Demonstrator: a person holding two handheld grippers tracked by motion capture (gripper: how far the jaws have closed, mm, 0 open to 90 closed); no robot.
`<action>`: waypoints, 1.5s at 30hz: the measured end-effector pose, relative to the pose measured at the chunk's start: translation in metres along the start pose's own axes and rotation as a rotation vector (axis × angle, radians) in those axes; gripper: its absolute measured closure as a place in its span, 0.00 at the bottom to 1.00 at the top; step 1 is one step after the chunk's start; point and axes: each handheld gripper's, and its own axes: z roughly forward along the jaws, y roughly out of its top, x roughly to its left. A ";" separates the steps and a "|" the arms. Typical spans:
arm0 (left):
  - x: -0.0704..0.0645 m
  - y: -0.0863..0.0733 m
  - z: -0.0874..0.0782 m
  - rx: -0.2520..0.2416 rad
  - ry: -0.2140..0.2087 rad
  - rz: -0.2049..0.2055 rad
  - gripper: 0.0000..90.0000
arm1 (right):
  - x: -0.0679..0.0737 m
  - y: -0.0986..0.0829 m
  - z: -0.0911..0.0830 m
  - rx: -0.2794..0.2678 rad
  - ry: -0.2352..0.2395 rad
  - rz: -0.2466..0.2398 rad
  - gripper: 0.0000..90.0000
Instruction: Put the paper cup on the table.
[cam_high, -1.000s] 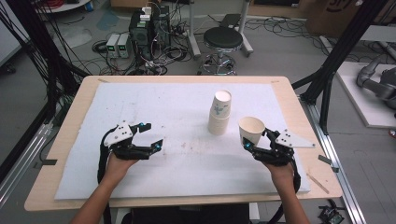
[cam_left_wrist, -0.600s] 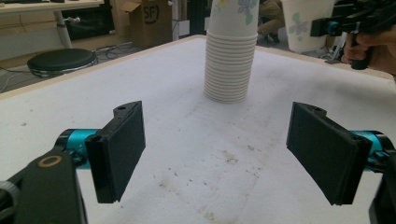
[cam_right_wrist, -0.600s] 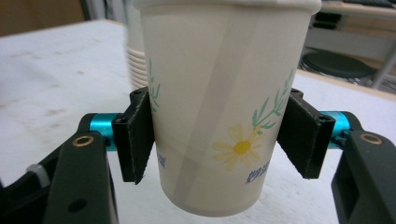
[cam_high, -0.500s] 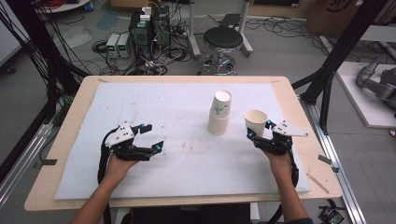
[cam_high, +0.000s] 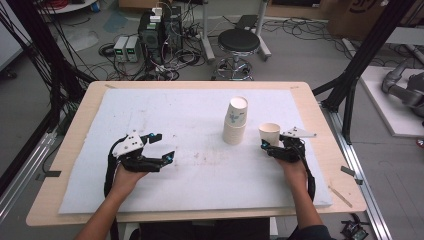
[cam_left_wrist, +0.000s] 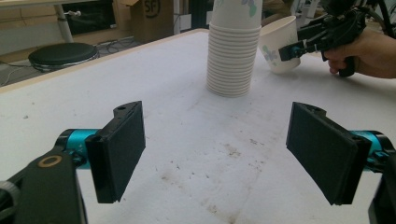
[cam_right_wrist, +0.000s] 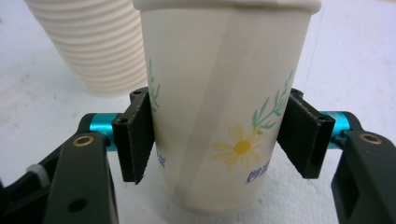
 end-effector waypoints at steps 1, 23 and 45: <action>0.000 0.000 0.000 0.000 0.000 -0.003 0.22 | 0.000 0.000 -0.001 0.008 -0.001 0.006 0.38; 0.014 -0.005 -0.018 -0.028 0.096 -0.085 0.19 | 0.002 -0.021 -0.057 0.057 0.075 -0.020 0.21; 0.005 0.005 -0.033 -0.113 0.098 -0.047 0.20 | 0.040 -0.003 -0.110 -0.225 0.171 -0.108 0.22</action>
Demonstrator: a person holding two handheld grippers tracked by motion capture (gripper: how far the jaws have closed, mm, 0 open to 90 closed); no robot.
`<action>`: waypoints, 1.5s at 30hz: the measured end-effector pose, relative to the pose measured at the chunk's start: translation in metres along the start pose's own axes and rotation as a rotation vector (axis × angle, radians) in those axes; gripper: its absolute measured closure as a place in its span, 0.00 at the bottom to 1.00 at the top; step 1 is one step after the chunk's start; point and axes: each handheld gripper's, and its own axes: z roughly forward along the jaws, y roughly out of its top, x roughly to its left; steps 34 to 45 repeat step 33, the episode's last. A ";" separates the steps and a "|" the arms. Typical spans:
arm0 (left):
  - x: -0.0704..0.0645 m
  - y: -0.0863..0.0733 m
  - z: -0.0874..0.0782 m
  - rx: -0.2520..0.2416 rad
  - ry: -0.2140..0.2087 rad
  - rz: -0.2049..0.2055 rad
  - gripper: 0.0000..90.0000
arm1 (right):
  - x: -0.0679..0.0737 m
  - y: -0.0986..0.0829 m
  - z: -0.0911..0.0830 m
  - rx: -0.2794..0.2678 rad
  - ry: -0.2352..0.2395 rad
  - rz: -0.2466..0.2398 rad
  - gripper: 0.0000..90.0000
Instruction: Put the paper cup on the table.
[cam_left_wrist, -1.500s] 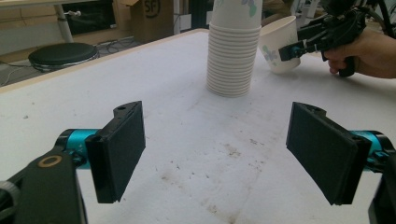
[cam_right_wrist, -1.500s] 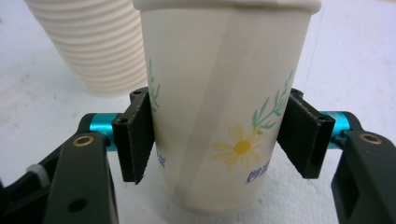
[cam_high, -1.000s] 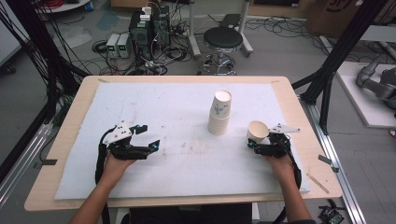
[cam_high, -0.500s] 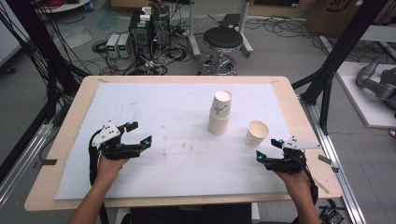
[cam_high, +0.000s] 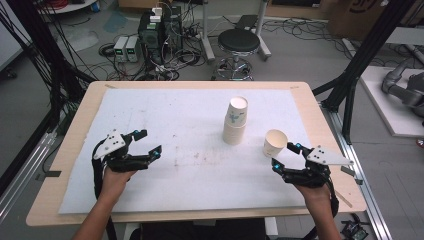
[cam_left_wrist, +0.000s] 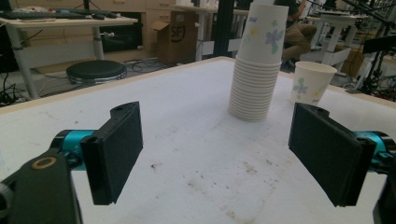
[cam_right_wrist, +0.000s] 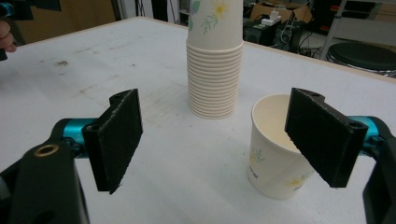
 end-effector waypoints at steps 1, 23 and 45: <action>-0.001 0.001 -0.001 -0.002 -0.006 0.003 0.20 | 0.001 0.001 0.000 -0.006 0.003 -0.003 0.22; -0.005 0.002 -0.003 -0.002 -0.014 0.015 0.20 | 0.009 0.005 0.003 -0.029 0.011 -0.021 0.22; -0.004 0.002 -0.001 0.005 -0.010 0.019 0.21 | 0.007 0.005 0.003 -0.025 0.002 -0.026 0.21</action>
